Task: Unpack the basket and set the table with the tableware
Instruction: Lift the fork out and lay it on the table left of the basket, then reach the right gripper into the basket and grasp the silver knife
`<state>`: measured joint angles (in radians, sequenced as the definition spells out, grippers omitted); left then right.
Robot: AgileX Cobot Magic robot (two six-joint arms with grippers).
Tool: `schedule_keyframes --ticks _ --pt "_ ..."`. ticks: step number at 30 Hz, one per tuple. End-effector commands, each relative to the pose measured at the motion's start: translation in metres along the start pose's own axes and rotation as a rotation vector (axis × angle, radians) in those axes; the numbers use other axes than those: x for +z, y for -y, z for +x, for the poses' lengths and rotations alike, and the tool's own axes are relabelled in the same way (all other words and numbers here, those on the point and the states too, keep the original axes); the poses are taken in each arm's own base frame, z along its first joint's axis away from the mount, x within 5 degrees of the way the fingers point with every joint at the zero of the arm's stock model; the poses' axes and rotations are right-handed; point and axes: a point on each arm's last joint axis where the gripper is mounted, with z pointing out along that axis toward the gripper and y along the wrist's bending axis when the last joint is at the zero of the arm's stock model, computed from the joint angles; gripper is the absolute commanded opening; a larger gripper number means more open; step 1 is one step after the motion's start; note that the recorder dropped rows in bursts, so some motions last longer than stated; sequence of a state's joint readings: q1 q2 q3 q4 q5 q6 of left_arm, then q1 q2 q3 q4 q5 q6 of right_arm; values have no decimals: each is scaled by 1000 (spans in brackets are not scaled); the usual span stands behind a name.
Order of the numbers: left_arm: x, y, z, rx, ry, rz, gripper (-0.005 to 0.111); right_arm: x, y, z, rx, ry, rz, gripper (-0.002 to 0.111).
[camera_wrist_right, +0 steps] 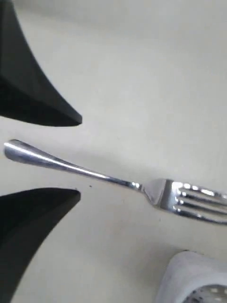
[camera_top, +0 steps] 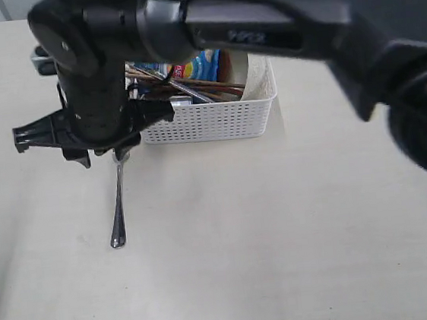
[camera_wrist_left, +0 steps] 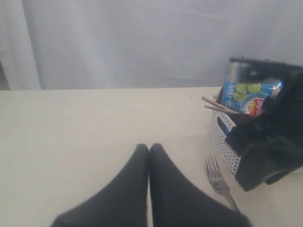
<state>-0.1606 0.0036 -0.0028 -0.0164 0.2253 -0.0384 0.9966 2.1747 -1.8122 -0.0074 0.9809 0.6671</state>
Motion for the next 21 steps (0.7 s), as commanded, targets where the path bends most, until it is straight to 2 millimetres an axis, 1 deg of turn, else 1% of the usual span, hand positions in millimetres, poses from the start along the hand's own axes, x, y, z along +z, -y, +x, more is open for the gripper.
schedule_keyframes --ticks 1,3,5,6,8,10,12,15,18,21 --pt "0 0 0 -3 13 2 0 -70 2 -1 -245 56 -69 41" --pt "0 0 0 -3 13 2 0 -96 11 -8 -330 135 -64 41" --pt "0 0 0 -3 13 2 0 -113 29 -21 -372 201 -38 41" --pt "0 0 0 -3 13 2 0 -118 40 -28 -398 218 -25 41" --pt "0 0 0 -3 13 2 0 -119 65 -42 -426 230 10 41" --pt "0 0 0 -3 13 2 0 -114 87 -53 -487 214 42 41" --pt "0 0 0 -3 13 2 0 -106 108 -63 -553 189 72 41" --pt "0 0 0 -3 13 2 0 -87 132 -73 -617 143 91 41" --pt "0 0 0 -3 13 2 0 -63 147 -78 -648 79 86 41" --pt "0 0 0 -3 13 2 0 -40 149 -76 -713 11 69 41"
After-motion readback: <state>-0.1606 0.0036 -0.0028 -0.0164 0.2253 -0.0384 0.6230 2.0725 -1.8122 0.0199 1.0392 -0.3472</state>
